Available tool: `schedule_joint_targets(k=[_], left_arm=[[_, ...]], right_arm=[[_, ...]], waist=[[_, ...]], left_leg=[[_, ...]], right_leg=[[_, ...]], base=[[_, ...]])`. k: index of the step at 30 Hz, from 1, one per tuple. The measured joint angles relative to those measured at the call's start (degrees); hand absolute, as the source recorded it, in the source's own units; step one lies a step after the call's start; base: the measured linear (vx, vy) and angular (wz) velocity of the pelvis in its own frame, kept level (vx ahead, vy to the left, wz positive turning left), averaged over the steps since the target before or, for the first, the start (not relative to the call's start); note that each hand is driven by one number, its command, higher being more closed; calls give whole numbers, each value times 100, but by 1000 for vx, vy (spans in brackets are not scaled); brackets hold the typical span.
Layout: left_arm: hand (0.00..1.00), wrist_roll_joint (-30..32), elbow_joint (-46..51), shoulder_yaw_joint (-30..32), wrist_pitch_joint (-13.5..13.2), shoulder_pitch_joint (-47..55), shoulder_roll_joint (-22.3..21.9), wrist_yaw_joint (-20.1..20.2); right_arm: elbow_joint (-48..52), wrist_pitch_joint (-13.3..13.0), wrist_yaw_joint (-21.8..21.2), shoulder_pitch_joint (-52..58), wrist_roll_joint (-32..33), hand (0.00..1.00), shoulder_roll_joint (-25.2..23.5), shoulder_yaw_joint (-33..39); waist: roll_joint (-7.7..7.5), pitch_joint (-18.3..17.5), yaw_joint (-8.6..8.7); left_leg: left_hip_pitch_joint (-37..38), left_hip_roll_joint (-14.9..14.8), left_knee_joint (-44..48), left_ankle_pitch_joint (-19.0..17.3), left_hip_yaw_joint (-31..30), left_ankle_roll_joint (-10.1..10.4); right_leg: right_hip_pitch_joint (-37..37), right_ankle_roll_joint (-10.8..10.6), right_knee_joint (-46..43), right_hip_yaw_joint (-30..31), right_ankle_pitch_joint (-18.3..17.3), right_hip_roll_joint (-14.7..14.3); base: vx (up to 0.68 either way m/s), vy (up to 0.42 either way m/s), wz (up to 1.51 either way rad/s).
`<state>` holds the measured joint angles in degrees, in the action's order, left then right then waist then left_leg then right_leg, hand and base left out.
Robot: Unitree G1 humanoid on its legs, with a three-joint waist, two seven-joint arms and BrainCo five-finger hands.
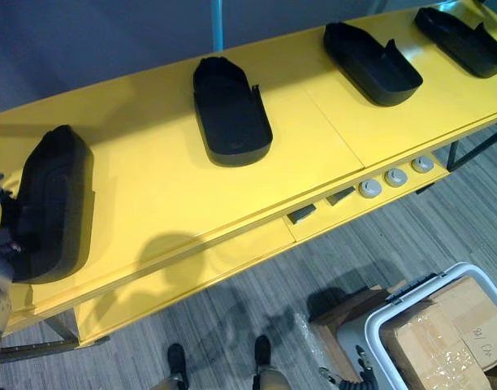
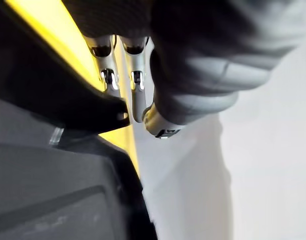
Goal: Walk over and take plastic housings, then place them on the shelf
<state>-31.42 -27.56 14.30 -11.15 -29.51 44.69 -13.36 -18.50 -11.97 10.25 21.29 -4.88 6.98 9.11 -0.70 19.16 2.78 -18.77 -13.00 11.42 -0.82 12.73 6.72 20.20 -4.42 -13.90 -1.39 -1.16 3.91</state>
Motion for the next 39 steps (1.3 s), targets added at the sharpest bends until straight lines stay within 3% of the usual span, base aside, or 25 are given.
schedule_joint_targets(k=[5,12,15,17,19,24,26,27,29,32,33,35,39], left_arm=[[0,29,-761,-15,261,-799,54,-7],[0,135,-860,0,439,-993,-18,-290],[0,106,303,82,465,-485,-150,-533],[0,49,1719,273,208,249,-381,-722],[0,-37,2297,404,-26,661,-568,-762],[0,-45,2556,723,-168,1073,-809,-775],[0,307,2841,917,-177,1299,-854,-857],[100,381,2974,962,-195,1379,-897,-887],[100,869,3457,1061,-228,1789,-1210,-957],[100,1401,4330,919,-337,2953,-2076,-847],[100,1479,4561,633,-348,3500,-2497,-639],[100,1479,4685,138,-343,4074,-2857,-396],[100,1482,4669,-600,-255,4698,-3308,136]], right_arm=[[-375,70,-26,-108,5,0,-13,-89],[-655,125,-75,-123,6,0,-15,-124],[-815,177,-89,-119,6,0,-17,-124],[-1052,218,-135,-117,6,0,-19,-112],[-1333,246,-203,-123,3,0,-33,-29],[-2177,333,-328,-196,0,0,-71,336],[-2521,342,-365,-278,-7,0,-72,465],[-2593,342,-371,-307,-8,0,-81,500],[-2765,340,-378,-361,-8,0,-128,638],[-3030,338,-429,-356,-8,0,-134,686],[-3100,337,-477,-357,-8,0,-214,877],[-3199,337,-493,-358,-8,0,-247,895],[-3267,337,-531,-357,-8,0,-244,893]], waist=[[-13,67,-27],[-56,102,-37],[-56,101,-36],[-48,95,-30],[-28,35,-41],[179,-339,-37],[262,-566,-22],[277,-624,-27],[344,-746,-27],[437,-946,-25],[473,-992,-38],[484,-998,-43],[472,-992,-31]], left_leg=[[11,-17,135,-89,30,9],[193,-21,184,-150,64,27],[316,0,167,-182,64,28],[479,48,70,-180,69,28],[662,107,-26,-174,51,25],[925,215,-244,-144,-107,26],[1012,252,-361,-119,-191,18],[1017,255,-369,-119,-192,18],[1101,266,-400,-119,-220,17],[1263,273,-509,-119,-232,18],[1249,274,-521,-119,-253,19],[1217,275,-524,-111,-314,32],[1154,276,-522,-92,-340,30]], right_leg=[[1,19,-163,15,-136,37],[-101,44,-371,31,-308,49],[-221,53,-371,28,-355,45],[-333,22,-379,27,-427,61],[-426,17,-418,19,-510,84],[-682,5,-431,-76,-637,160],[-854,5,-244,-86,-636,166],[-873,6,-212,-87,-636,166],[-1025,6,-94,-109,-633,166],[-1224,4,61,-125,-619,159],[-1241,6,88,-148,-611,158],[-1252,10,130,-195,-579,156],[-1251,16,181,-220,-529,152]], base=[[35,6,0],[4,1,0],[0,0,0],[45,7,2],[75,2,7],[85,5,19],[37,19,17],[35,18,11],[27,13,8],[12,6,3],[-13,3,8],[-24,3,11],[-54,9,4]])
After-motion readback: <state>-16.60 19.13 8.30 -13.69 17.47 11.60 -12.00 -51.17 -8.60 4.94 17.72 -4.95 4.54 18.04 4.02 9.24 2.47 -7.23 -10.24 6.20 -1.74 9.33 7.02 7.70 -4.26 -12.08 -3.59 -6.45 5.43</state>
